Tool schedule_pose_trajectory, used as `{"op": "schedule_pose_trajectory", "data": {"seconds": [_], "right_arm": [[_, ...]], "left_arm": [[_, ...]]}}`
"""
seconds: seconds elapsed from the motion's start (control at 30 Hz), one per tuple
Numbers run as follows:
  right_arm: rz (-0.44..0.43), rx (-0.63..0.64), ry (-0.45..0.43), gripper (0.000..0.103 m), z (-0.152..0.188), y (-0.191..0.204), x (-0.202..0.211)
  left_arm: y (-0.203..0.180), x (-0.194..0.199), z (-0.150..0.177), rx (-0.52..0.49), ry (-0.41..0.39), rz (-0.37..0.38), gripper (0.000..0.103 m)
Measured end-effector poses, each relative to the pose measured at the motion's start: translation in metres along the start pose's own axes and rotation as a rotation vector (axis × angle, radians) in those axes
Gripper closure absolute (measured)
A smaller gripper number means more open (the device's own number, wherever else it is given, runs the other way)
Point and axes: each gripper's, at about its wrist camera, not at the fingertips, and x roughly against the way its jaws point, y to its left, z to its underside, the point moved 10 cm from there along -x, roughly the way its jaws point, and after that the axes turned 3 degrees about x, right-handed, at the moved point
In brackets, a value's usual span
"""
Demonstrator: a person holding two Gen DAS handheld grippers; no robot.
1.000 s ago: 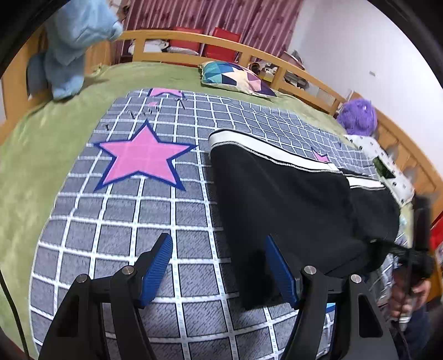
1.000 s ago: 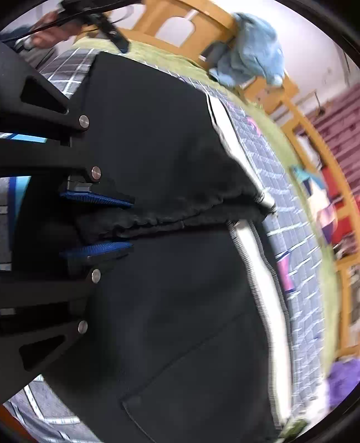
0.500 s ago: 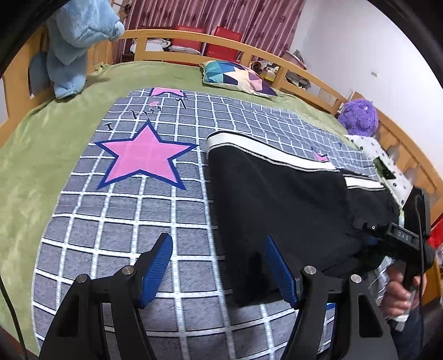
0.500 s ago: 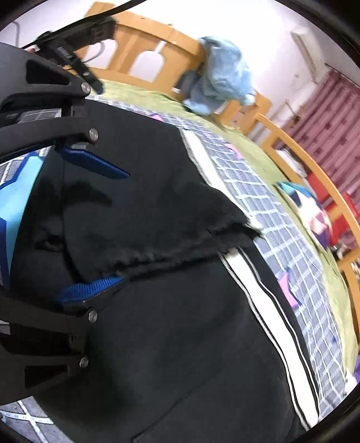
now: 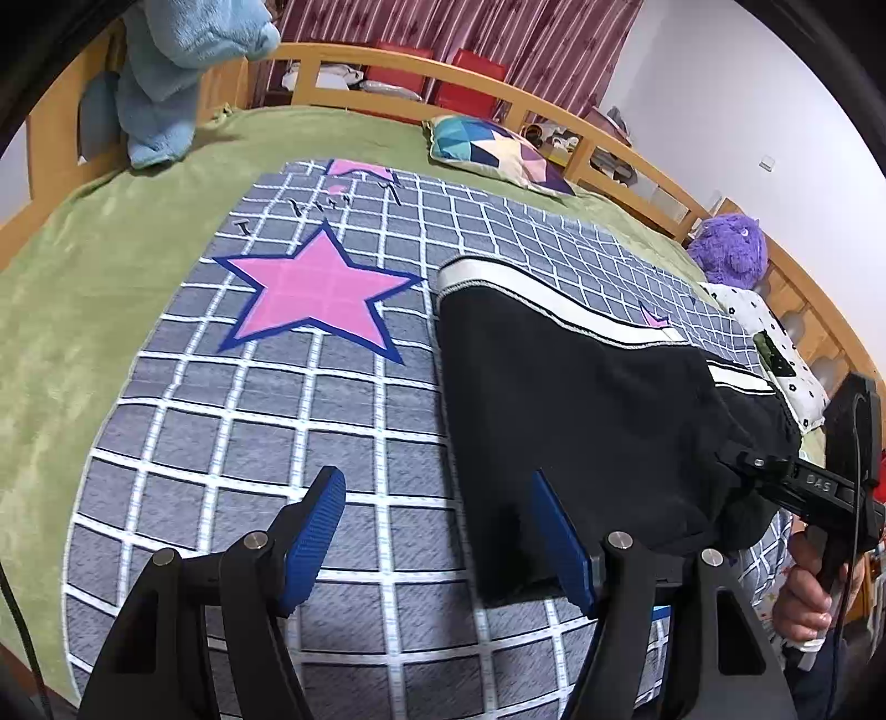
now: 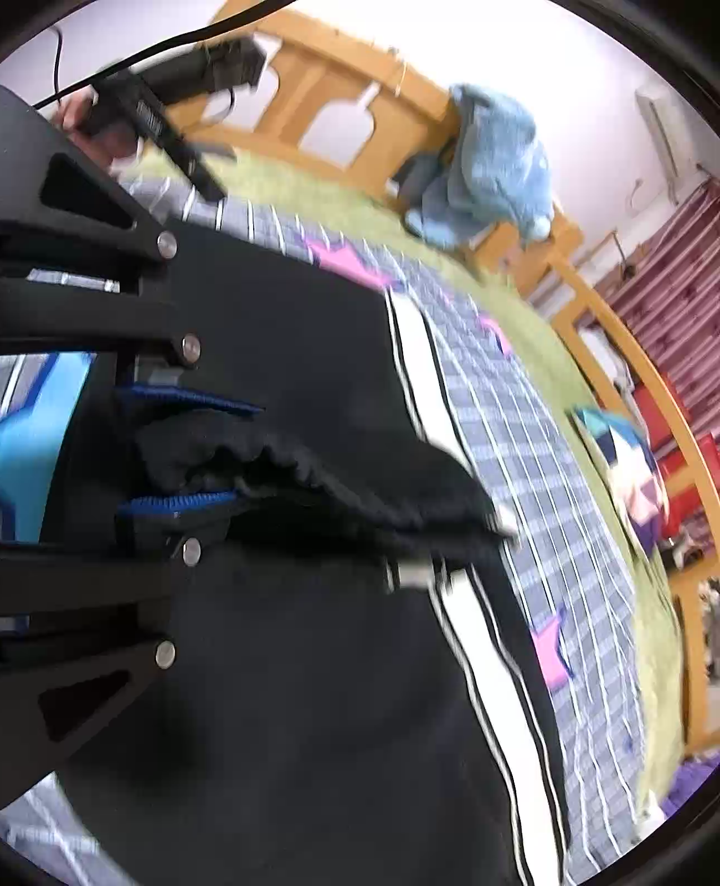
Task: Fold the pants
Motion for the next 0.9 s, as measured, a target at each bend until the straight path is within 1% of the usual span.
{"op": "schedule_pose_trajectory", "data": {"seconds": [0.03, 0.07, 0.1, 0.17, 0.27, 0.33, 0.37, 0.4, 0.43, 0.47, 0.53, 0.57, 0.6, 0.63, 0.7, 0.73, 0.77, 0.8, 0.87, 0.9], "right_arm": [[0.011, -0.019, -0.013, 0.06, 0.001, -0.009, 0.007], [0.008, -0.048, -0.029, 0.054, 0.004, -0.019, 0.015], [0.0, -0.075, -0.037, 0.051, 0.006, -0.025, 0.019], [-0.003, -0.101, -0.013, 0.051, 0.015, -0.036, 0.021], [-0.026, -0.139, 0.053, 0.049, 0.031, -0.045, 0.005], [-0.037, -0.146, 0.026, 0.047, 0.031, -0.042, -0.007], [-0.035, -0.146, 0.025, 0.049, 0.03, -0.041, -0.011], [-0.033, -0.147, 0.027, 0.076, 0.026, -0.038, -0.014], [-0.055, -0.144, 0.036, 0.082, 0.024, -0.034, -0.016], [-0.077, -0.15, 0.05, 0.083, 0.02, -0.032, -0.02], [-0.082, -0.129, -0.004, 0.085, 0.005, -0.03, -0.007], [-0.086, -0.104, -0.076, 0.087, -0.011, -0.029, 0.014], [-0.097, -0.105, -0.127, 0.088, -0.019, -0.03, 0.029], [-0.092, -0.112, -0.179, 0.088, -0.029, -0.036, 0.048], [-0.043, -0.101, -0.203, 0.087, -0.035, -0.052, 0.063], [-0.017, -0.096, -0.192, 0.087, -0.034, -0.062, 0.062], [0.005, -0.102, -0.159, 0.084, -0.028, -0.073, 0.056], [0.014, -0.115, -0.117, 0.077, -0.022, -0.08, 0.047], [0.025, -0.162, 0.012, 0.074, 0.002, -0.096, 0.022], [0.018, -0.168, 0.049, 0.074, 0.011, -0.099, 0.016]], "left_arm": [[0.003, 0.0, 0.0, 0.001, -0.001, -0.004, 0.036], [0.005, 0.0, 0.001, 0.006, 0.0, -0.006, 0.036], [0.008, -0.002, 0.002, 0.017, 0.006, -0.004, 0.036], [0.011, -0.007, 0.005, 0.048, 0.026, 0.014, 0.036], [0.008, -0.013, 0.011, 0.084, 0.055, 0.057, 0.036], [0.005, -0.014, 0.013, 0.079, 0.061, 0.06, 0.036], [0.003, -0.014, 0.013, 0.071, 0.059, 0.055, 0.036], [0.002, -0.014, 0.013, 0.066, 0.056, 0.052, 0.036], [0.002, -0.013, 0.011, 0.063, 0.049, 0.048, 0.036], [0.002, -0.011, 0.009, 0.066, 0.045, 0.046, 0.036], [0.002, -0.008, 0.006, 0.071, 0.038, 0.049, 0.036], [0.002, -0.006, 0.004, 0.07, 0.034, 0.049, 0.036], [0.002, -0.005, 0.003, 0.068, 0.031, 0.047, 0.036], [0.001, -0.003, 0.001, 0.06, 0.026, 0.042, 0.036], [-0.002, -0.004, 0.0, 0.055, 0.024, 0.044, 0.036], [-0.004, -0.005, -0.001, 0.054, 0.025, 0.049, 0.036], [-0.007, -0.006, -0.001, 0.053, 0.028, 0.055, 0.036], [-0.011, -0.008, 0.0, 0.049, 0.031, 0.059, 0.036], [-0.02, -0.011, 0.001, 0.031, 0.036, 0.061, 0.036], [-0.024, -0.011, 0.002, 0.021, 0.035, 0.059, 0.036]]}}
